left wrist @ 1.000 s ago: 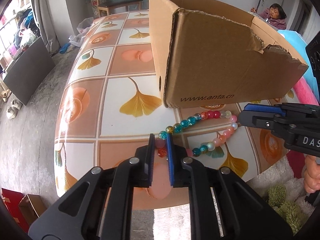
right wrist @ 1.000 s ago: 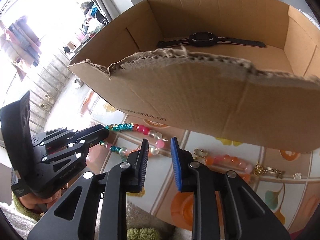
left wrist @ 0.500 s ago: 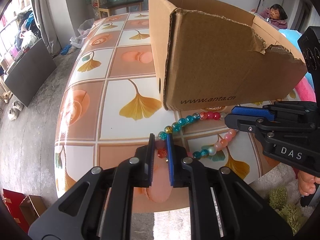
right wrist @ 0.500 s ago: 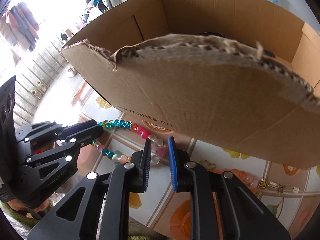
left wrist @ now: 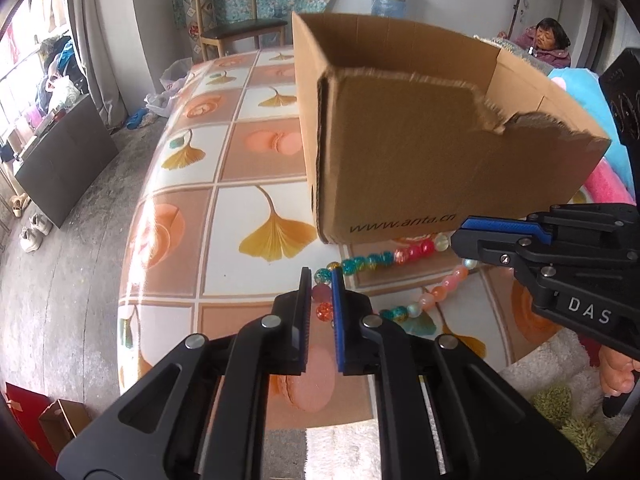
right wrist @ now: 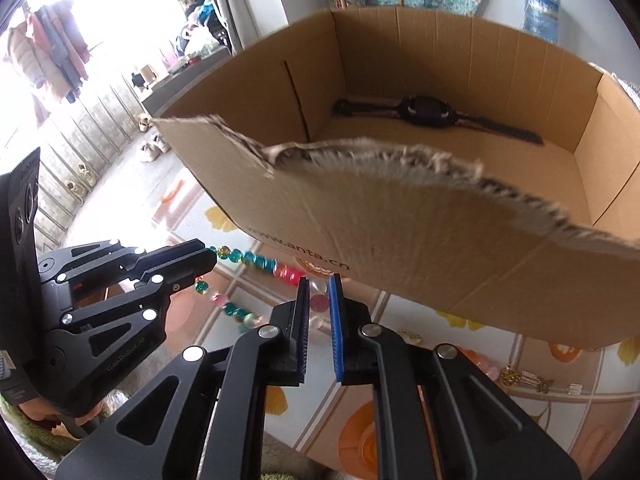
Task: Organize jewelry
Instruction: 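Lift the beaded bracelet with the left tool and carry it over the box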
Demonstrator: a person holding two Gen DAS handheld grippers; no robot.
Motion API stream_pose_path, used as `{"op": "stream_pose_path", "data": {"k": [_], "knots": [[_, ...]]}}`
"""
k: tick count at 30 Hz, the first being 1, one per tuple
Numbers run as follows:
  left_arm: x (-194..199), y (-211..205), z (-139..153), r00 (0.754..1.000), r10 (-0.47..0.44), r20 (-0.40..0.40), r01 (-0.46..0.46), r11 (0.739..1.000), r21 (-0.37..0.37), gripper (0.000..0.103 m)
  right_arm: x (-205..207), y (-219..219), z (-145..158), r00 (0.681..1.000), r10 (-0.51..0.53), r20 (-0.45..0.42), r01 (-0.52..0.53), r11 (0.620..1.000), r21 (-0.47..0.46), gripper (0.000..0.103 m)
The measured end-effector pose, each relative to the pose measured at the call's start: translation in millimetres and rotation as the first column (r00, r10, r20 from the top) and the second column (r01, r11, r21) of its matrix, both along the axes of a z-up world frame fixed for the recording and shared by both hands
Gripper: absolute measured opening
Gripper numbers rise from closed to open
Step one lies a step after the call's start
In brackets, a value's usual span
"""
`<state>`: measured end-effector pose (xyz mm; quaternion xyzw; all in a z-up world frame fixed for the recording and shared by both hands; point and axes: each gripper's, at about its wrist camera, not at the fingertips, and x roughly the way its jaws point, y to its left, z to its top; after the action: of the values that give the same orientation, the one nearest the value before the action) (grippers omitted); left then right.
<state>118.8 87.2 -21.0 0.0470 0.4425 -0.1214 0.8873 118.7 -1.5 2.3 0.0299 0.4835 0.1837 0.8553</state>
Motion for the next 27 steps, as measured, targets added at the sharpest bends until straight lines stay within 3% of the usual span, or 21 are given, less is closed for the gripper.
{"op": "stream_pose_path", "data": {"k": [6,11,16,19,23,27], "knots": [[-18,-1,38,0.997,-0.023,0.073,0.025,0.999,-0.021,0.009,-22,0,29,0.997,0.017,0.070,-0.018,1.000,0.011,0.010],[-32,-2,85,0.986,-0.060,0.156,0.070,0.996,-0.061,0.009,-42,-9,75,0.985,0.031,0.169,-0.040,0.998,0.053,0.010],[-23,-13,140,0.949,-0.121,0.292,0.144,0.988,-0.059,0.009,-41,-28,125,0.952,0.024,0.306,-0.047,0.997,0.068,0.010],[4,-28,155,0.932,-0.150,0.329,0.169,0.985,-0.029,0.009,-19,-39,138,0.943,0.017,0.333,-0.036,0.998,0.052,0.010],[59,-45,143,0.949,-0.180,0.260,0.187,0.982,0.000,0.009,39,-55,134,0.972,0.011,0.236,-0.029,0.997,0.074,0.010],[111,-61,106,0.974,-0.205,0.098,0.204,0.979,0.021,0.009,92,-60,101,0.999,0.017,0.044,-0.021,0.995,0.101,0.010]]}}
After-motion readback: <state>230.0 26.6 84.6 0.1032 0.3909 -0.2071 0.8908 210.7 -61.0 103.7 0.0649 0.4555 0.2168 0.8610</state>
